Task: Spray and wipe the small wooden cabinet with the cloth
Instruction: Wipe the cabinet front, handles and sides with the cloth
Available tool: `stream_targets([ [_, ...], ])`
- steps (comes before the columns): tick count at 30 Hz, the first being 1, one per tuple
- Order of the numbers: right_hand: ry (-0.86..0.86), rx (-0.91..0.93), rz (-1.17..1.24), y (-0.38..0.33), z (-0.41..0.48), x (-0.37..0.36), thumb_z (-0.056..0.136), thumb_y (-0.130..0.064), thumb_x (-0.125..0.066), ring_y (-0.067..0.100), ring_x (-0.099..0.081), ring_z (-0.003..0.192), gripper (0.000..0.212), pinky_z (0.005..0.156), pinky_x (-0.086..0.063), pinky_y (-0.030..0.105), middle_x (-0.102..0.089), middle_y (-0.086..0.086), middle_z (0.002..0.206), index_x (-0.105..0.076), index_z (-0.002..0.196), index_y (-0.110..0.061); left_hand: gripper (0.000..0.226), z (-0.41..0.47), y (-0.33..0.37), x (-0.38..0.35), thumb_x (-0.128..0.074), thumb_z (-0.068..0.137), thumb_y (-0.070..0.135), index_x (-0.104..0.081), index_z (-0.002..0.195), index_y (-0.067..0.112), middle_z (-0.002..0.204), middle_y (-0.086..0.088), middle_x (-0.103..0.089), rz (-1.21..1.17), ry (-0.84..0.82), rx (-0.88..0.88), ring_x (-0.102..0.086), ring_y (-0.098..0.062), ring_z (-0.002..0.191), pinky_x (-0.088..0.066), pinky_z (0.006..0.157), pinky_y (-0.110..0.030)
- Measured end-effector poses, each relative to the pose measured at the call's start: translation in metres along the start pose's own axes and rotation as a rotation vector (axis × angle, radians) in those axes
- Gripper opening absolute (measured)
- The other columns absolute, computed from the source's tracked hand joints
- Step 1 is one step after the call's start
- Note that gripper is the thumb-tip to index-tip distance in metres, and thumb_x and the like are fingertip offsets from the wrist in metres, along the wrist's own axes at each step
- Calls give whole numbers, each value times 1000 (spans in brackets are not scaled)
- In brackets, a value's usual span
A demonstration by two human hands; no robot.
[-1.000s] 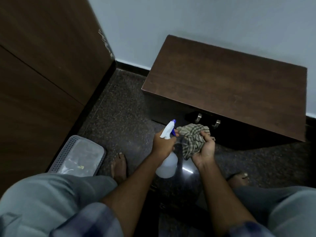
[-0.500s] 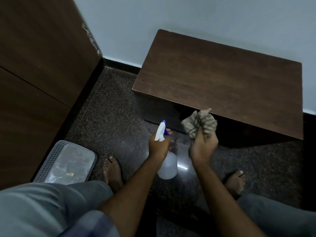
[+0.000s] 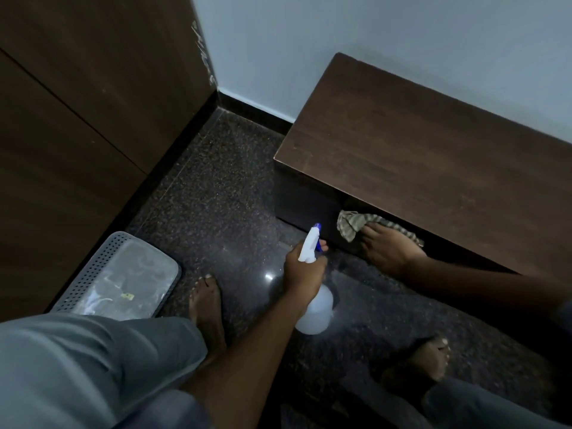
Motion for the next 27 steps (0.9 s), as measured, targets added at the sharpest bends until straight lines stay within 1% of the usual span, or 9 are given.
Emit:
stream_targets([
  [3, 108, 0, -45, 19, 11, 22, 102, -25, -41, 31, -29, 150, 53, 122, 3, 44, -40, 15, 157, -41, 151, -4, 56, 2, 8, 0, -59, 87, 1, -65, 90, 56, 96, 7, -76, 16, -23, -19, -68, -14, 77, -57, 74, -32],
  [5, 92, 32, -130, 16, 17, 27, 104, -21, -34, 33, -17, 154, 55, 118, 13, 46, -26, 21, 163, -31, 154, 1, 53, 6, 10, 1, -59, 87, 3, -69, 79, 54, 96, -2, -78, 20, -12, 1, -66, -15, 73, -56, 72, -33],
  [9, -73, 123, -145, 4, 13, 20, 101, -17, -38, 38, -22, 151, 48, 125, -5, 49, -43, 22, 154, -49, 143, 4, 31, 16, 10, 16, -60, 87, 0, -73, 86, 28, 101, -17, -78, -109, 90, 74, -62, -19, 68, -52, 60, -29],
  [11, 118, 91, -117, 21, 21, 44, 95, -13, -39, 37, -38, 143, 48, 124, -16, 49, -56, 19, 144, -58, 137, 0, 39, 20, 14, 21, -58, 88, -3, -71, 93, 34, 104, -7, -79, -151, 116, 62, -64, -16, 73, -52, 57, -24],
  [14, 299, 72, -124, 37, 38, 72, 94, -8, -30, 34, -28, 150, 56, 123, 1, 48, -41, 21, 156, -44, 148, -1, 43, 23, 17, 24, -56, 88, -5, -69, 102, 33, 107, -5, -77, -137, 129, 39, -62, -16, 73, -51, 58, -23],
  [18, -60, 146, -126, 3, 29, 27, 104, -14, -32, 39, -19, 152, 50, 124, -8, 51, -34, 25, 158, -38, 150, 4, 45, 24, 23, 32, -56, 88, -5, -73, 103, 35, 104, 0, -78, -191, 122, 17, -66, -16, 80, -52, 56, -22],
  [21, 42, 103, -10, 8, 3, 26, 95, -27, -54, 39, -45, 138, 49, 120, -25, 51, -58, 22, 139, -61, 134, 1, 49, 35, 32, 41, -56, 88, -4, -70, 93, 43, 91, 10, -75, -202, 104, 7, -68, -9, 78, -52, 57, -23],
  [25, -53, 148, -112, 7, -5, 8, 104, -19, -32, 41, -22, 151, 49, 123, 3, 52, -42, 25, 153, -47, 146, 0, 20, 42, 28, 54, -66, 86, 0, -76, 86, 18, 69, 7, -69, -209, 201, 61, -55, -13, 54, -46, 47, -22],
  [27, 4, 206, -169, 11, 11, 28, 101, -13, -28, 39, -19, 153, 52, 120, 14, 51, -38, 25, 156, -42, 149, 0, 28, 42, 28, 55, -62, 86, 0, -77, 95, 21, 79, 6, -76, -208, 205, 18, -60, -10, 58, -48, 49, -21],
])
Point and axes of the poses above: each hand's wrist, its own z-axis towards the middle knuckle, its own x-axis out of the back of the hand, y = z × x, the point moved 8 cm from there along z, towards the middle knuckle
